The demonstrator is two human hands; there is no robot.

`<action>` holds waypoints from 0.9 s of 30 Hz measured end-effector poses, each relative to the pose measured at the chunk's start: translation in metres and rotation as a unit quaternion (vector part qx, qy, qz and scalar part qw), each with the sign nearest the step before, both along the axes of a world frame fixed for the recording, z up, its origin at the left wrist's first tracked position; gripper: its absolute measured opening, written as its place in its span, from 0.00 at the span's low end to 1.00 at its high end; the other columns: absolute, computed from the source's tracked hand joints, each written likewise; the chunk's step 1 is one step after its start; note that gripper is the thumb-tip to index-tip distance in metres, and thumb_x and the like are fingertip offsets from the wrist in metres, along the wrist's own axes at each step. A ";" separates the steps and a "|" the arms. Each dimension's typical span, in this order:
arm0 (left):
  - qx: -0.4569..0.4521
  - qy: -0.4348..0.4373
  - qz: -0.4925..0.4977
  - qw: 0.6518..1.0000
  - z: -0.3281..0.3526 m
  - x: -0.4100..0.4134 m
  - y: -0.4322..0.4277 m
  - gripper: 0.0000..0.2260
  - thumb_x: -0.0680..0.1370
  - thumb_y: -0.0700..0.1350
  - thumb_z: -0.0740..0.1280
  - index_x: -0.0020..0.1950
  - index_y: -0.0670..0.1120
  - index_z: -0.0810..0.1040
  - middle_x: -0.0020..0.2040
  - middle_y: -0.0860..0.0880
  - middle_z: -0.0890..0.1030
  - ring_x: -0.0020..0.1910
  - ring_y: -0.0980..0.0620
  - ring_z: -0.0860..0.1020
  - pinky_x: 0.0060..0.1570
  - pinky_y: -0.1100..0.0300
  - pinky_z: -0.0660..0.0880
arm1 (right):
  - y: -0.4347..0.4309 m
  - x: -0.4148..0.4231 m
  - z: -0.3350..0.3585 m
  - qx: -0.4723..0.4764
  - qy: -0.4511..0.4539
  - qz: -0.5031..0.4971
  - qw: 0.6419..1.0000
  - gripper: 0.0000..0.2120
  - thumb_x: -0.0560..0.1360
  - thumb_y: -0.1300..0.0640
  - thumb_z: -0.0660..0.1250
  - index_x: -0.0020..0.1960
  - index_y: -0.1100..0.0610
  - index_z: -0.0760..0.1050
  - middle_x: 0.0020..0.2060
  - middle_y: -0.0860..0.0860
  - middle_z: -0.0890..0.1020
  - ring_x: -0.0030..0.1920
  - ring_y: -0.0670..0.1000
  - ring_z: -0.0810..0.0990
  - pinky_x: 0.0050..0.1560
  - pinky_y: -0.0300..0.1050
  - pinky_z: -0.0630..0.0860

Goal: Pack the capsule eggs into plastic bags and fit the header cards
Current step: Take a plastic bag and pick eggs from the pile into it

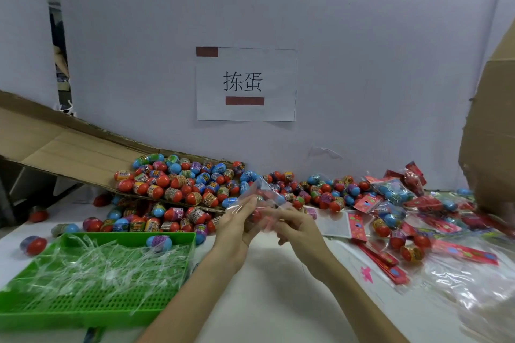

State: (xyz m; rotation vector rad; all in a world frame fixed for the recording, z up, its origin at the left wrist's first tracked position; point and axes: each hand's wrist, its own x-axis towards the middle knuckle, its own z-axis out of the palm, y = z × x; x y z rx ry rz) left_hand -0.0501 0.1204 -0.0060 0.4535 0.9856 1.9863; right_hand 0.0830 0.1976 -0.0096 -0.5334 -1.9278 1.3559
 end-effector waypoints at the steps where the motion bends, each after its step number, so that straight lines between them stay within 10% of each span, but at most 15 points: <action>1: 0.003 -0.014 0.007 1.000 0.000 -0.001 0.000 0.13 0.79 0.39 0.71 0.63 0.36 0.81 0.51 0.39 0.87 0.46 0.46 0.87 0.41 0.57 0.84 | 0.000 0.001 0.000 0.000 -0.022 0.029 0.999 0.21 0.81 0.66 0.63 0.55 0.42 0.86 0.42 0.48 0.79 0.37 0.43 0.78 0.41 0.40 0.79; 6: -0.003 -0.055 0.102 0.993 -0.002 -0.004 0.004 0.09 0.79 0.36 0.71 0.60 0.38 0.82 0.49 0.40 0.87 0.43 0.49 0.87 0.45 0.54 0.86 | 0.007 -0.002 -0.005 0.092 -0.018 -0.070 0.993 0.27 0.78 0.66 0.67 0.52 0.31 0.82 0.53 0.48 0.81 0.43 0.43 0.82 0.44 0.34 0.78; 9: -0.018 -0.099 0.160 0.982 -0.003 -0.009 0.004 0.05 0.78 0.36 0.73 0.54 0.40 0.83 0.42 0.43 0.88 0.37 0.51 0.87 0.40 0.55 0.86 | 0.017 -0.003 -0.017 0.189 -0.127 -0.195 0.954 0.27 0.77 0.52 0.73 0.72 0.37 0.69 0.67 0.46 0.71 0.46 0.43 0.81 0.52 0.38 0.80; 12: -0.021 -0.136 0.174 0.975 -0.003 -0.010 0.003 0.04 0.78 0.35 0.74 0.50 0.40 0.81 0.35 0.46 0.87 0.34 0.52 0.86 0.37 0.56 0.85 | 0.024 -0.007 -0.029 0.231 -0.249 -0.189 0.922 0.42 0.75 0.35 0.70 0.81 0.37 0.50 0.75 0.46 0.62 0.61 0.50 0.79 0.60 0.49 0.78; 16: -0.015 -0.136 0.169 0.976 -0.002 -0.006 0.004 0.04 0.77 0.35 0.74 0.48 0.41 0.81 0.34 0.48 0.86 0.34 0.51 0.87 0.32 0.59 0.83 | 0.022 -0.017 -0.034 0.320 -0.351 -0.120 0.872 0.37 0.78 0.32 0.62 0.81 0.36 0.49 0.81 0.47 0.54 0.73 0.55 0.68 0.68 0.54 0.72; 23: -0.027 -0.129 0.161 0.978 -0.002 -0.006 0.004 0.03 0.78 0.36 0.73 0.49 0.42 0.81 0.34 0.48 0.87 0.34 0.52 0.87 0.32 0.59 0.83 | 0.022 -0.011 -0.037 0.304 -0.275 -0.109 0.906 0.25 0.80 0.54 0.65 0.75 0.43 0.64 0.72 0.44 0.68 0.63 0.49 0.76 0.57 0.37 0.73; 27: -0.027 -0.127 0.155 0.979 -0.002 -0.007 0.004 0.03 0.78 0.37 0.74 0.51 0.41 0.83 0.39 0.46 0.88 0.43 0.48 0.87 0.36 0.57 0.85 | 0.022 -0.008 -0.033 0.228 -0.187 -0.160 0.942 0.28 0.79 0.65 0.65 0.75 0.46 0.67 0.70 0.46 0.74 0.67 0.49 0.75 0.67 0.44 0.73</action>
